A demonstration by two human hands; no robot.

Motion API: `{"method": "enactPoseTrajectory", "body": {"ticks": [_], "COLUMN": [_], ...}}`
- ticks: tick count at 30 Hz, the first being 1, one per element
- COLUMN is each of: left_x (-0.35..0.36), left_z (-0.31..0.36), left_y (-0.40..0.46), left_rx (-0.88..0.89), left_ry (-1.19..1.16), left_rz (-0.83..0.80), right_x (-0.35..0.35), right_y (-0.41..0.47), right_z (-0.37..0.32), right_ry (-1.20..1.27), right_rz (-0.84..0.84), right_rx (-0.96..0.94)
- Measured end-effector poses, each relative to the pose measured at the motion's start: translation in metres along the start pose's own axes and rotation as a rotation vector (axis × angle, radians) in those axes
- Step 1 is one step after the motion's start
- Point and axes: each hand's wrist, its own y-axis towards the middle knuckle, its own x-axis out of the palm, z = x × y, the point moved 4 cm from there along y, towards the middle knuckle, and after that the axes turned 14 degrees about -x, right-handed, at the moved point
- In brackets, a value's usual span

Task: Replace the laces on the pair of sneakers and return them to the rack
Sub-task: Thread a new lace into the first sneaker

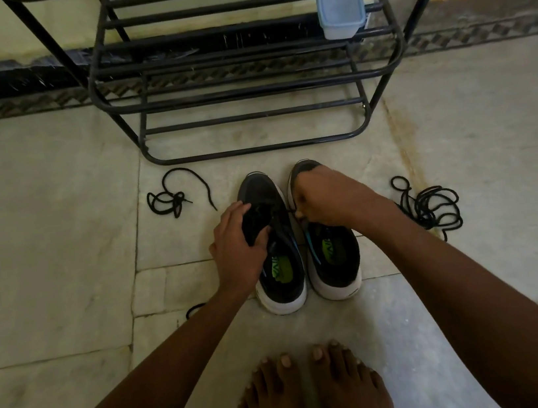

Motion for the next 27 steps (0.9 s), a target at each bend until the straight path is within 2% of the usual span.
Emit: {"method": "enactPoseTrajectory", "body": {"ticks": [4,8,10,13,14,21,27], "left_x": [-0.002,-0.007,-0.008,-0.009,-0.010,-0.016,-0.039], "left_z": [-0.002,-0.007,-0.008,-0.010,-0.011,-0.021,-0.011], "left_y": [-0.002,-0.008,-0.010,-0.012,-0.012,-0.021,-0.034], "left_rx": [0.004,-0.055,-0.082,-0.054,-0.033,0.001,0.143], "left_ry": [-0.072,-0.211,-0.239,-0.247,-0.243,-0.206,-0.281], "left_rz": [0.033,0.071,0.077,0.074,0.075,0.133,0.214], "right_x": [-0.017,-0.014,-0.006,0.001,0.001,-0.003,-0.002], "right_y": [-0.001,-0.005,-0.005,-0.003,-0.003,0.001,-0.001], "right_z": [0.003,0.003,0.006,0.002,0.001,-0.002,-0.003], "right_ry": [0.099,0.312,0.595,1.288,1.392,1.215,1.190], "right_rz": [0.353,0.513,0.603,0.649,0.646,0.581,0.581], "right_rx": [-0.110,-0.158,-0.078,-0.014,-0.004,-0.046,-0.045]}}
